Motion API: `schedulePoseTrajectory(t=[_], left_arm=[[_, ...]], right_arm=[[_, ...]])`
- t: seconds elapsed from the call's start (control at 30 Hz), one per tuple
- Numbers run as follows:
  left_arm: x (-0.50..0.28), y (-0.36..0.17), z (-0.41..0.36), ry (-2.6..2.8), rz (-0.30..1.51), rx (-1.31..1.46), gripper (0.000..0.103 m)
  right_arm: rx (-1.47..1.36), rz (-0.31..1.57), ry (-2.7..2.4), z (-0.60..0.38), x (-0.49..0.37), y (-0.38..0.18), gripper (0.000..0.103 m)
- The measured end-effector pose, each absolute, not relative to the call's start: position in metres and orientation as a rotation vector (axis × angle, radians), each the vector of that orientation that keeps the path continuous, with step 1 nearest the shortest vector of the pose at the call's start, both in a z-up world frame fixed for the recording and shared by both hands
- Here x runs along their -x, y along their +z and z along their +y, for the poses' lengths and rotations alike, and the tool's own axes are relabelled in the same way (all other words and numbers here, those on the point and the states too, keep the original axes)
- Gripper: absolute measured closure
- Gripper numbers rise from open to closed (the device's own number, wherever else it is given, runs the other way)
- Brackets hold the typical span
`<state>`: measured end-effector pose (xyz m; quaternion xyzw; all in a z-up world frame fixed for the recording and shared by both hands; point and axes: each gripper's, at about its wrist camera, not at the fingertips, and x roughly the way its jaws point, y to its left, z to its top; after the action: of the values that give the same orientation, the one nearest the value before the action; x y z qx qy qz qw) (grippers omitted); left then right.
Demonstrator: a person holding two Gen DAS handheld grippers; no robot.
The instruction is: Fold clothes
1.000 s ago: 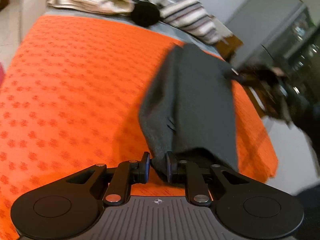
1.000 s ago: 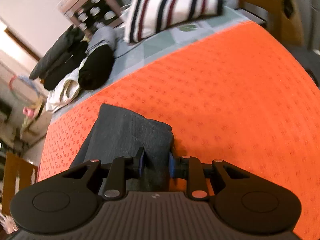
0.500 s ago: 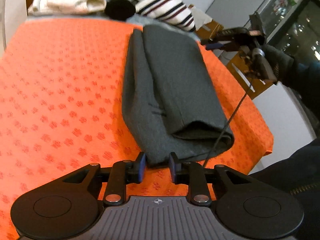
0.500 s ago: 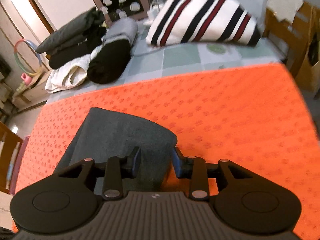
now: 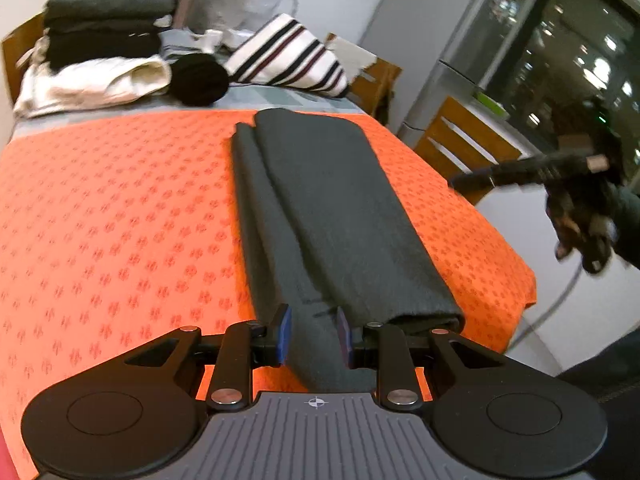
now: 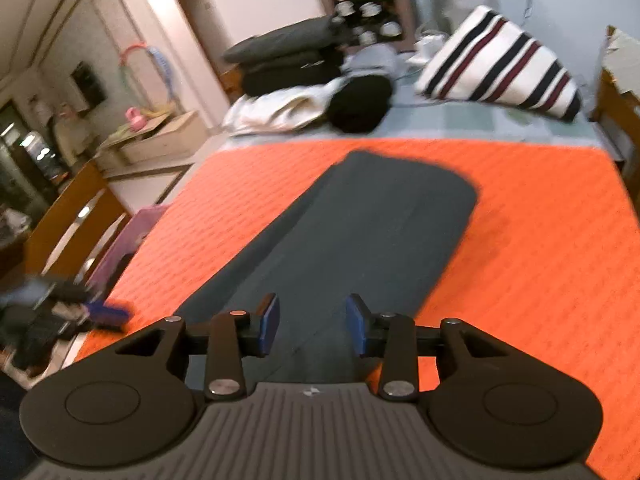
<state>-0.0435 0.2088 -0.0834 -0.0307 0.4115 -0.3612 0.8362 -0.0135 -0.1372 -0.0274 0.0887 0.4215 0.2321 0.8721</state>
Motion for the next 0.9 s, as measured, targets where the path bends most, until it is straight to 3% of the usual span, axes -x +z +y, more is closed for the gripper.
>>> schedulePoseTrajectory(t=[0.2, 0.57, 0.77, 0.9], left_arm=[[0.022, -0.087, 0.191, -0.806, 0.873, 0.018, 0.076], [-0.01, -0.097, 0.148, -0.94, 0.883, -0.021, 0.076], [-0.03, -0.114, 0.117, -1.031, 0.948, -0.054, 0.077], [-0.043, -0.132, 0.105, -1.075, 1.019, -0.095, 0.077]], right_arm=[[-0.031, 0.868, 0.611, -0.071, 0.062, -0.044, 0.047], [0.081, 0.876, 0.642, -0.013, 0.078, -0.087, 0.047], [0.107, 0.815, 0.65, -0.022, 0.09, -0.071, 0.046], [0.233, 0.777, 0.655, -0.036, 0.104, -0.065, 0.032]])
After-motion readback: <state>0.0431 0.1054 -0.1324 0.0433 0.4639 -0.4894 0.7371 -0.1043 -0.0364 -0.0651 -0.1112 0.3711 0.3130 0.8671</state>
